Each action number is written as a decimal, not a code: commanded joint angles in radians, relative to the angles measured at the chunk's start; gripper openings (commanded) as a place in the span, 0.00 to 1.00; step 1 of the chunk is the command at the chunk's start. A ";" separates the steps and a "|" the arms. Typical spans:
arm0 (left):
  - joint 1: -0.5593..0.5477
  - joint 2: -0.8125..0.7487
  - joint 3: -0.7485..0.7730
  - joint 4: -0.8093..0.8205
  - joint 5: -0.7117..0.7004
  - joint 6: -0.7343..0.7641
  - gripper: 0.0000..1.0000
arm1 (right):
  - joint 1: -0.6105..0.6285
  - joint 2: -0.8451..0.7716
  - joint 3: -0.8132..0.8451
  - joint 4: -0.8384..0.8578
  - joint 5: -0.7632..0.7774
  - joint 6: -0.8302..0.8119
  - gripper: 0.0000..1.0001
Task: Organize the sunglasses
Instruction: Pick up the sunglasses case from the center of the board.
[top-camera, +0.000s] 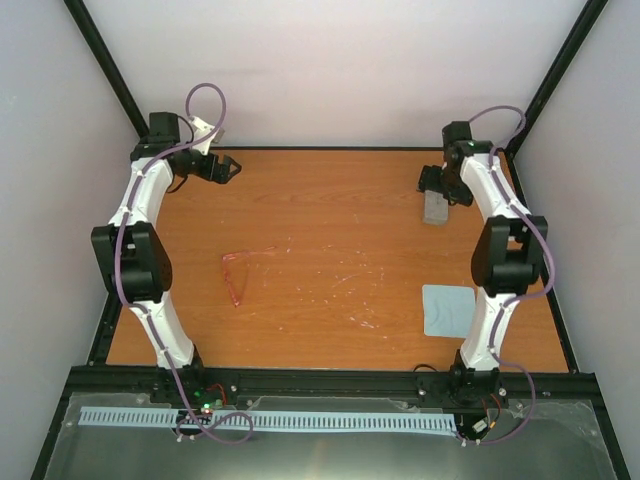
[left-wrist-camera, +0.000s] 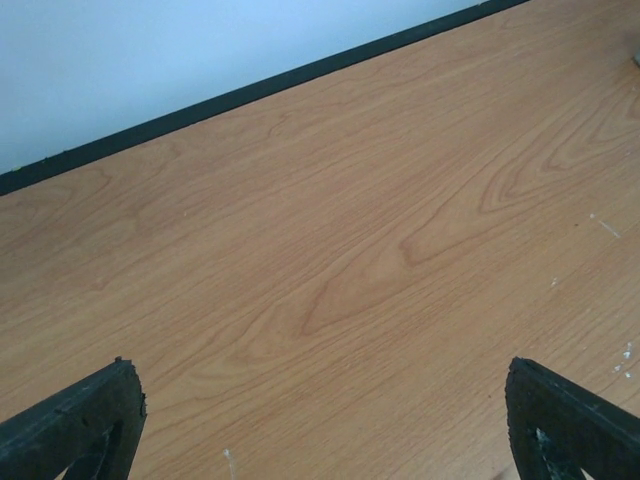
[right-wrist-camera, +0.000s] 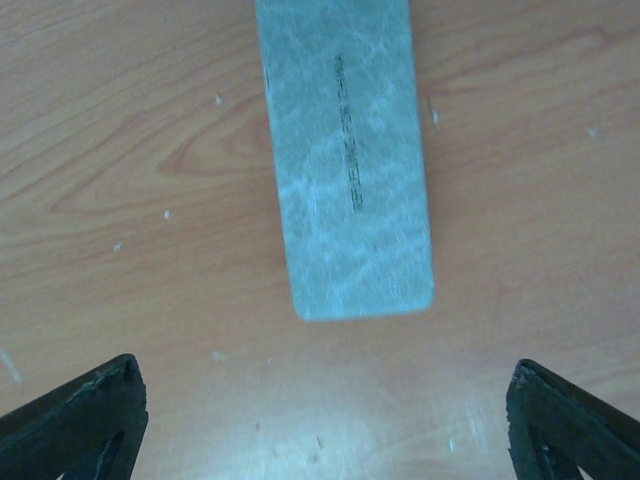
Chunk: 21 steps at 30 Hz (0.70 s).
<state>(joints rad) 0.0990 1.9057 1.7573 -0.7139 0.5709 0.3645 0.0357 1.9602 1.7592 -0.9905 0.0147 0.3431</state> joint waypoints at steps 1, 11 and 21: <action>0.002 0.016 0.041 -0.023 -0.028 0.015 0.98 | 0.010 0.169 0.202 -0.140 0.087 -0.038 0.96; 0.002 0.024 0.036 -0.007 -0.023 -0.021 0.98 | 0.009 0.429 0.501 -0.254 0.135 -0.052 0.95; 0.002 0.019 0.008 -0.004 -0.001 -0.056 0.96 | 0.006 0.464 0.484 -0.233 0.077 -0.047 0.91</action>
<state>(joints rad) 0.0990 1.9217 1.7573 -0.7177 0.5495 0.3389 0.0452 2.4077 2.2303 -1.2026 0.1108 0.2996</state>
